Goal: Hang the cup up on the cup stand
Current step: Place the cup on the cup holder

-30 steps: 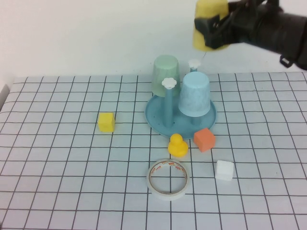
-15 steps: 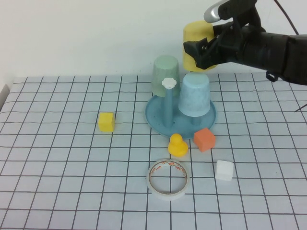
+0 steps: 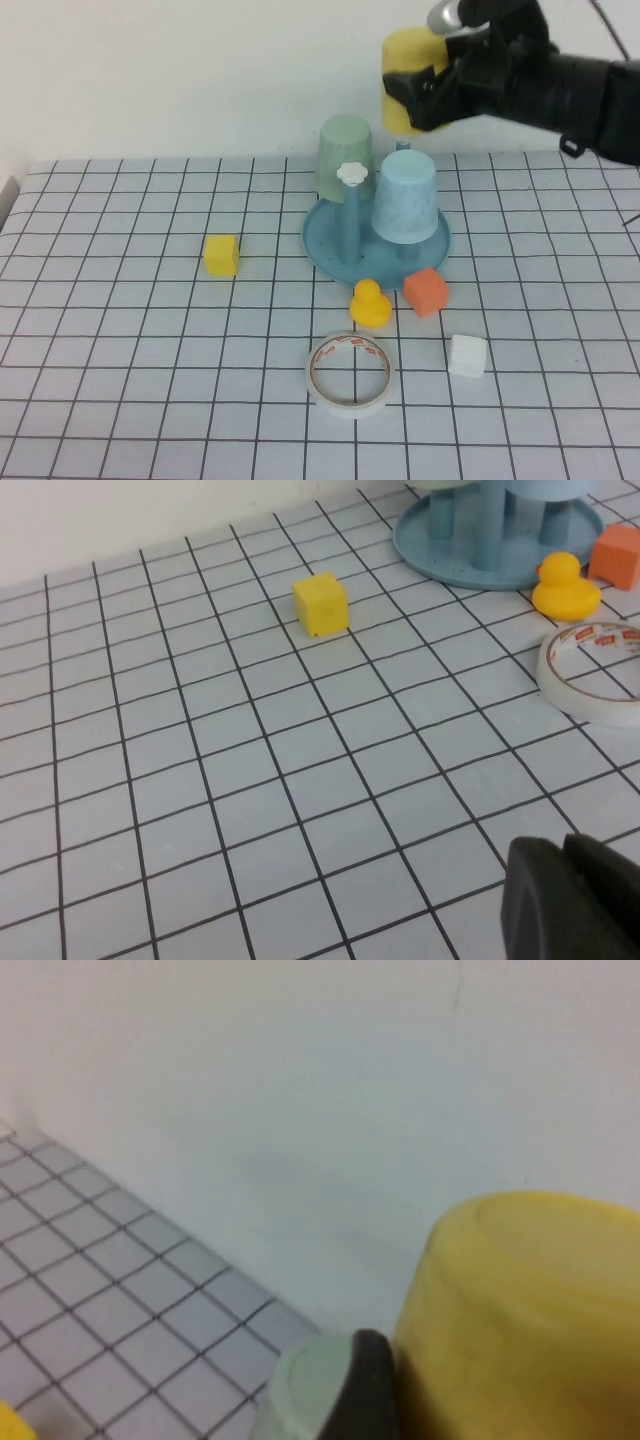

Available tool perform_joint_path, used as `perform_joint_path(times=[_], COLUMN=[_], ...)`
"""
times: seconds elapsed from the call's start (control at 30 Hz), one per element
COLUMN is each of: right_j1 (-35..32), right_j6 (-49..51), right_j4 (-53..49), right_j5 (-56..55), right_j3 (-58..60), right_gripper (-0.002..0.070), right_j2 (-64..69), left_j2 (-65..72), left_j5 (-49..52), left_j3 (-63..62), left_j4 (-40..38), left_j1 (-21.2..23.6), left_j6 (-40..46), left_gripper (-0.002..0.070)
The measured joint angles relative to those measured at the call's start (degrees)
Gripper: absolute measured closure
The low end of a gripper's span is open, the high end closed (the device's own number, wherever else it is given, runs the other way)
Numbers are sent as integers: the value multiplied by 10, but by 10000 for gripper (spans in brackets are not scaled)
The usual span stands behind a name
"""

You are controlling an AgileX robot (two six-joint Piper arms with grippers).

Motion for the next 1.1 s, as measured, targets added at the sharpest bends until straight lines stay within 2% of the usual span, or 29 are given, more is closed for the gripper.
perform_joint_path(times=[0.5,0.77,0.87,1.03,1.1], right_j1=[0,0,0,0,0], right_j6=[5,21,142,630,805], right_j4=[0,0,-91,-519,-655], right_j5=[-22,-81,-96,-34,-38], right_j3=[-27,-27,-27,-46,-49], right_gripper=[85,85,85,85,85], right_j2=[-48,-52,-53,-54,-54], left_j2=[0,0,0,0,0], left_j5=[-14,-14,-14,-14,-16], left_j3=[5,6,6,7,7], left_j4=[1,1,1,1,1], left_j1=[0,0,0,0,0], left_j6=[2,2,5,5,5], left_gripper=[675,675,675,675,675])
